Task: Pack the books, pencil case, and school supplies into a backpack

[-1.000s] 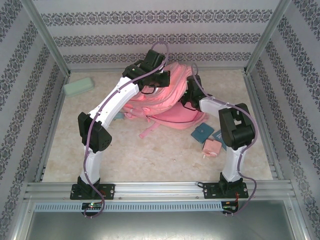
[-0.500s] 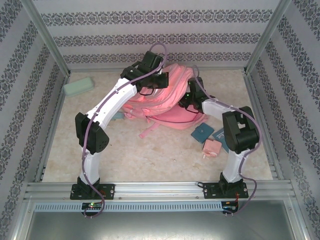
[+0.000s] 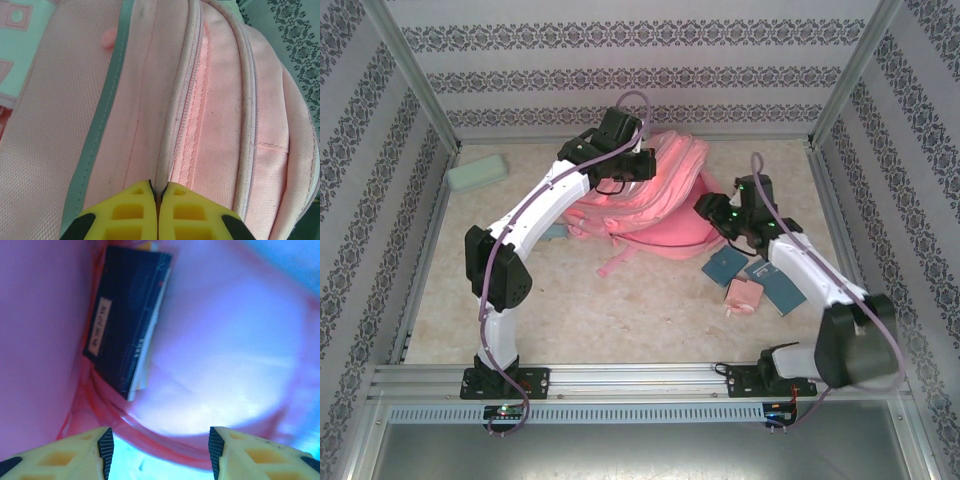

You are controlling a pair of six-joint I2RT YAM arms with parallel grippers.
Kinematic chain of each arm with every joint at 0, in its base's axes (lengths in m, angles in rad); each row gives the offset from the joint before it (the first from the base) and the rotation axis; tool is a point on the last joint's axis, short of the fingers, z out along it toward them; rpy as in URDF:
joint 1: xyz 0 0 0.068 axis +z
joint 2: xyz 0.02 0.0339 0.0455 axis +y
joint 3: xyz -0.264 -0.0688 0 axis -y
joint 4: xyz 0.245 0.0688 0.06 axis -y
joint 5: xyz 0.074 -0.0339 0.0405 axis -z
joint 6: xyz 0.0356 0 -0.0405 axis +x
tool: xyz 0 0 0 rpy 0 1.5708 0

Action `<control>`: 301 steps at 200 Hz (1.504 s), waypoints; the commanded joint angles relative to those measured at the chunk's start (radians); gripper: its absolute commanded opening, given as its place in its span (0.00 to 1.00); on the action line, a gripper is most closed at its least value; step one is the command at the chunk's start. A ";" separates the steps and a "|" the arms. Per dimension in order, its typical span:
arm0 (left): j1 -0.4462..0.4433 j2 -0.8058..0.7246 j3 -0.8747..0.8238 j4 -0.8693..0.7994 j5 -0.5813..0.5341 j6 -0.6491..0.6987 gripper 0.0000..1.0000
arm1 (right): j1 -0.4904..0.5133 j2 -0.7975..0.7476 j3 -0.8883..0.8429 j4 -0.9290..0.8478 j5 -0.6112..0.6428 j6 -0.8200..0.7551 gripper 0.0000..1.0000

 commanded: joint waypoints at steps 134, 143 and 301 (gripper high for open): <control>0.016 -0.100 -0.191 0.066 0.067 0.030 0.51 | -0.560 0.004 -0.181 -0.328 0.140 -0.272 0.55; 0.017 -0.107 -0.194 0.065 0.065 0.030 0.54 | -0.551 0.048 -0.166 -0.328 0.126 -0.279 0.55; -0.024 -0.119 -0.252 0.118 0.113 -0.013 0.53 | -0.134 0.189 -0.115 -0.320 0.051 -0.263 0.51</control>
